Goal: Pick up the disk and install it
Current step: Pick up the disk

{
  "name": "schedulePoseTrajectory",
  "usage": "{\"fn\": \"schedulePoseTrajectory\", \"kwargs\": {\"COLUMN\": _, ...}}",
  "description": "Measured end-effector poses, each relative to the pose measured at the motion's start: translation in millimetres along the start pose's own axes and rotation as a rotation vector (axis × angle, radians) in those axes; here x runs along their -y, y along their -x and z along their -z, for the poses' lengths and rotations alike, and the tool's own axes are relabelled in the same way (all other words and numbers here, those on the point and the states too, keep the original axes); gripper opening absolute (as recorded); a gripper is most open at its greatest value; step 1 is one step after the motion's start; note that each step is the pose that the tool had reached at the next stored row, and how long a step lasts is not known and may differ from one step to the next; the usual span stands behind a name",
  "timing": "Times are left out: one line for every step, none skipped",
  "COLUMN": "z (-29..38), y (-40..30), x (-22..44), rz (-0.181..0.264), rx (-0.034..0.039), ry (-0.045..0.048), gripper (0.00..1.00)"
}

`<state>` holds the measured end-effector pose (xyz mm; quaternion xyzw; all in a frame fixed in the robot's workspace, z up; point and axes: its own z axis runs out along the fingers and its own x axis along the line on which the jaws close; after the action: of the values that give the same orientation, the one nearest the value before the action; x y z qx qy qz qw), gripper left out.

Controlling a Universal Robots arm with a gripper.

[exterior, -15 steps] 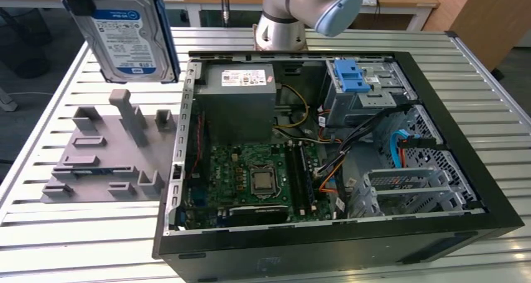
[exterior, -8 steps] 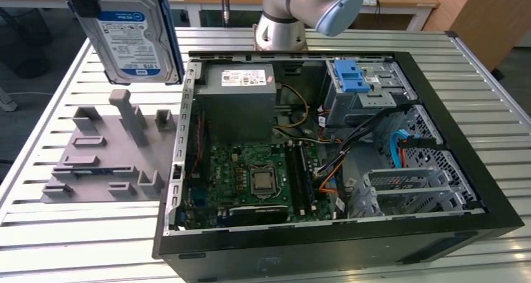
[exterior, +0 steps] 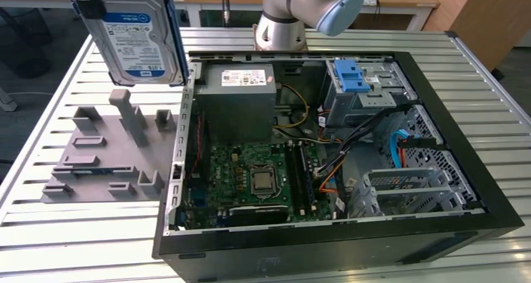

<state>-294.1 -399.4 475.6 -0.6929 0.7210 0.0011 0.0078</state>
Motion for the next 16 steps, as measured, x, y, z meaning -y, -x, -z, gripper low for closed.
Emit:
{"fn": "schedulePoseTrajectory", "kwargs": {"z": 0.0, "y": -0.3, "x": 0.8, "rz": 0.000, "rx": 0.0000, "ry": 0.0000, "gripper": 0.36}}
{"fn": "schedulePoseTrajectory", "kwargs": {"z": 0.0, "y": -0.7, "x": 1.7, "rz": 0.000, "rx": 0.0000, "ry": 0.0000, "gripper": 0.36}}
{"fn": "schedulePoseTrajectory", "kwargs": {"z": -0.1, "y": -1.0, "x": 2.4, "rz": -0.001, "rx": 0.0001, "ry": -0.0001, "gripper": 0.36}}
{"fn": "schedulePoseTrajectory", "kwargs": {"z": 0.0, "y": -1.3, "x": 3.3, "rz": -0.001, "rx": 0.0000, "ry": 0.0000, "gripper": 0.36}}
{"fn": "schedulePoseTrajectory", "kwargs": {"z": 0.0, "y": -1.7, "x": 4.1, "rz": -0.001, "rx": 0.0000, "ry": 0.0000, "gripper": 0.36}}
{"fn": "schedulePoseTrajectory", "kwargs": {"z": -0.1, "y": -2.0, "x": 5.0, "rz": -0.001, "rx": 0.0000, "ry": 0.0000, "gripper": 0.36}}
{"fn": "schedulePoseTrajectory", "kwargs": {"z": -0.1, "y": -2.4, "x": 5.9, "rz": -0.001, "rx": 0.0001, "ry": -0.0001, "gripper": 0.36}}
{"fn": "schedulePoseTrajectory", "kwargs": {"z": -0.1, "y": -2.8, "x": 6.7, "rz": -0.001, "rx": 0.0000, "ry": 0.0000, "gripper": 0.36}}
{"fn": "schedulePoseTrajectory", "kwargs": {"z": -0.1, "y": -3.2, "x": 7.7, "rz": -0.002, "rx": 0.0000, "ry": 0.0000, "gripper": 0.36}}
{"fn": "schedulePoseTrajectory", "kwargs": {"z": 0.0, "y": -3.5, "x": 8.5, "rz": -0.002, "rx": 0.0000, "ry": 0.0001, "gripper": 0.36}}
{"fn": "schedulePoseTrajectory", "kwargs": {"z": -0.1, "y": -3.8, "x": 9.3, "rz": -0.002, "rx": 0.0000, "ry": 0.0001, "gripper": 0.36}}
{"fn": "schedulePoseTrajectory", "kwargs": {"z": -0.1, "y": -4.1, "x": 10.1, "rz": -0.002, "rx": 0.0000, "ry": 0.0000, "gripper": 0.36}}
{"fn": "schedulePoseTrajectory", "kwargs": {"z": -0.1, "y": -4.4, "x": 10.9, "rz": -0.002, "rx": 0.0000, "ry": 0.0000, "gripper": 0.36}}
{"fn": "schedulePoseTrajectory", "kwargs": {"z": -0.1, "y": -4.7, "x": 11.8, "rz": -0.003, "rx": 0.0000, "ry": 0.0001, "gripper": 0.36}}
{"fn": "schedulePoseTrajectory", "kwargs": {"z": 0.0, "y": -4.9, "x": 12.6, "rz": -0.003, "rx": 0.0000, "ry": 0.0001, "gripper": 0.36}}
{"fn": "schedulePoseTrajectory", "kwargs": {"z": -0.1, "y": -5.1, "x": 13.3, "rz": -0.003, "rx": 0.0000, "ry": 0.0001, "gripper": 0.36}}
